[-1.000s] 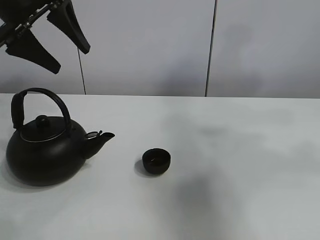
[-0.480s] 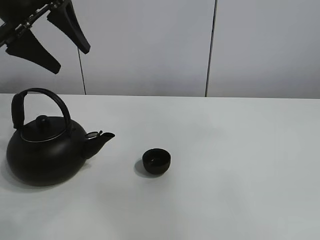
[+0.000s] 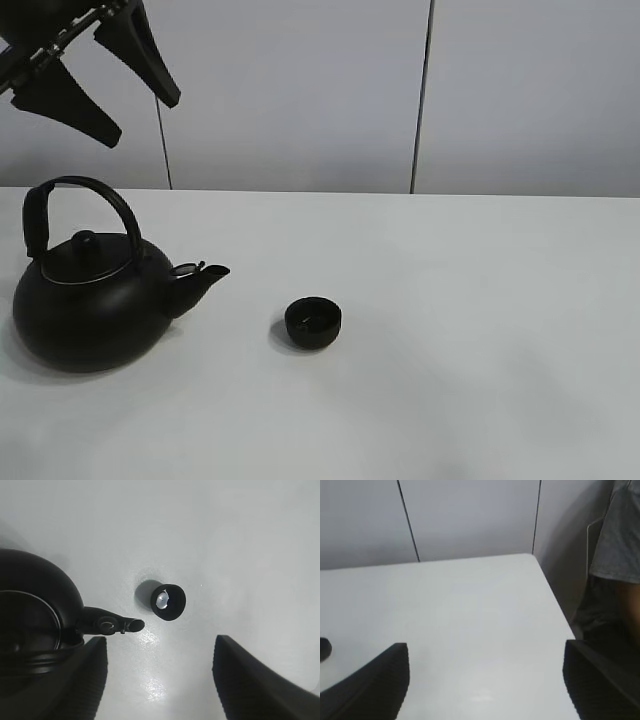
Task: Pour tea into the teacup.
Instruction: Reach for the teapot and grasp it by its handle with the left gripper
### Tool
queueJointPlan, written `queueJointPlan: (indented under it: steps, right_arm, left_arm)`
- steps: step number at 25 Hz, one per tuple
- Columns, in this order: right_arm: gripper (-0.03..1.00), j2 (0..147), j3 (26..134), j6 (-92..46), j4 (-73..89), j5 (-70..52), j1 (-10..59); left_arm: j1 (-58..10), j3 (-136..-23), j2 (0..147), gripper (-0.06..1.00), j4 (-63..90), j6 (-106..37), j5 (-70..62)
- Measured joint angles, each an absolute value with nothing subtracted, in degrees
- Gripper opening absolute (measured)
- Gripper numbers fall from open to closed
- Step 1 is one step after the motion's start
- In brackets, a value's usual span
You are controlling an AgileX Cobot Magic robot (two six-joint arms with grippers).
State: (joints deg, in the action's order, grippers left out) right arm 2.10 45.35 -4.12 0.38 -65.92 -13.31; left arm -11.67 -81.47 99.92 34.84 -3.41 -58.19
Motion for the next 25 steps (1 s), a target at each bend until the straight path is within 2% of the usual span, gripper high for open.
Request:
queueJointPlan:
  steps: [4, 8, 16, 25]
  right_arm:
    - [0.58, -1.07, 36.16, -3.59, 0.0, -65.72, -9.97]
    - [0.58, -1.07, 31.54, -1.48, -0.43, -64.21, -6.22]
    - [0.58, -1.07, 27.12, 0.0, -2.47, -63.0, -0.08]
    - [0.58, -1.07, 26.93, 2.95, -4.06, -62.39, 1.22]
  left_arm:
    - [-11.67, -81.47, 99.92, 0.45, 34.84, -3.41, -58.19]
    - [-11.67, -81.47, 99.92, 0.45, 34.84, -3.41, -58.19]
    - [-11.67, -81.47, 99.92, 0.45, 34.84, -3.41, -58.19]
    - [-11.67, -81.47, 99.92, 0.45, 34.84, -3.41, -58.19]
